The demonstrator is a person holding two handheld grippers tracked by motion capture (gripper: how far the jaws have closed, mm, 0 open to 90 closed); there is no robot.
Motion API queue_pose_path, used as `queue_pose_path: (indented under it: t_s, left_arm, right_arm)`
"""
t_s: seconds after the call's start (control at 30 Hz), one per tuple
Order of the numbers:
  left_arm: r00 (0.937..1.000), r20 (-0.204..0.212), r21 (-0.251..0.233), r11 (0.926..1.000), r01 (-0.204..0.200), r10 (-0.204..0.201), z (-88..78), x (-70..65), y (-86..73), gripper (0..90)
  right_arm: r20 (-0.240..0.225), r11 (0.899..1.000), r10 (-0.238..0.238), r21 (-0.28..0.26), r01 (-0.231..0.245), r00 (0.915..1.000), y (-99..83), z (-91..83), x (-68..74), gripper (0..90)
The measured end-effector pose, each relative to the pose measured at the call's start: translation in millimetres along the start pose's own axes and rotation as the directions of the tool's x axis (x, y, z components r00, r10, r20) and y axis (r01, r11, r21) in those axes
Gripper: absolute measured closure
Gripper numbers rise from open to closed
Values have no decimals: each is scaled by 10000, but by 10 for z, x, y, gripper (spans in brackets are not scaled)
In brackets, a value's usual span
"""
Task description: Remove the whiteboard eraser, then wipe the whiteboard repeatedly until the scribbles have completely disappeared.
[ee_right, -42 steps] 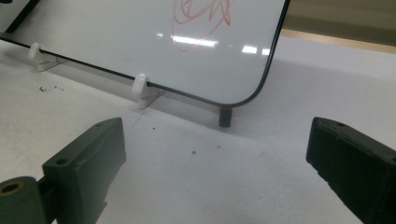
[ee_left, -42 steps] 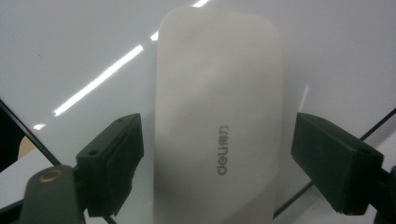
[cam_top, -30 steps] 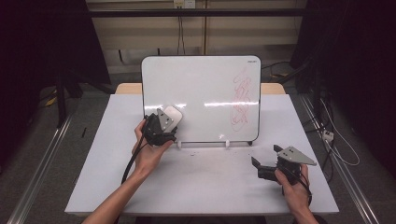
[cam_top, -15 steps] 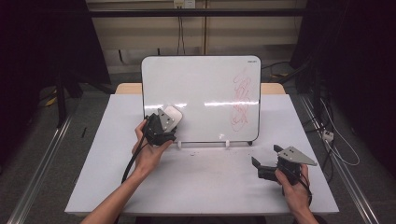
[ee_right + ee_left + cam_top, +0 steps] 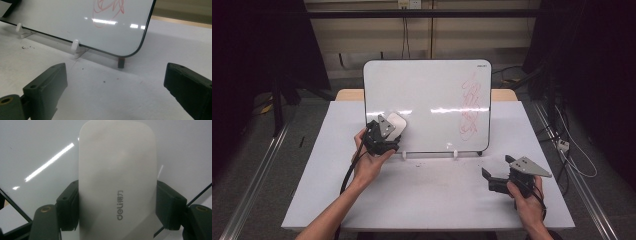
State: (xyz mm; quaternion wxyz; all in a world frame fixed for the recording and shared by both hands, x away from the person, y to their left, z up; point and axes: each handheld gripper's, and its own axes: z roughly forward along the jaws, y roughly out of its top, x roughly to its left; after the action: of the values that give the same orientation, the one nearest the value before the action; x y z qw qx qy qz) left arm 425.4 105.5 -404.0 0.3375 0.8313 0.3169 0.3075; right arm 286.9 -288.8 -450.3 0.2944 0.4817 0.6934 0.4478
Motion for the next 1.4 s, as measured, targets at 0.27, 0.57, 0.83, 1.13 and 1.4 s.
queue_pose_path:
  t_s: [0.27, 0.57, 0.83, 1.13, 1.4]
  left_arm:
    - [9965, 605, -159, 9981, 587, -576, -20, 69, -31, 307]
    - [9892, 1129, -605, 9930, 1010, -937, -109, 111, -37, 307]
    - [9863, 1187, -1181, 9847, 1283, -1143, -247, 147, -10, 306]
    - [9839, 1255, -1395, 9797, 1442, -1269, -322, 146, -6, 306]
    - [9836, 1408, -1532, 9791, 1340, -1126, -356, 125, 6, 306]
  right_arm:
    - [31, 10000, 61, 4, -61, 10000, 7, 11, 0, 48]
    - [60, 9999, 108, 105, -108, 9999, 14, 52, 7, 48]
    - [23, 9999, 65, 81, -65, 10000, 13, 38, 8, 48]
    - [-54, 10000, 50, -2, -50, 10000, 10, 36, 3, 49]
    - [11, 10000, 91, 2, -91, 10000, 22, 57, 1, 51]
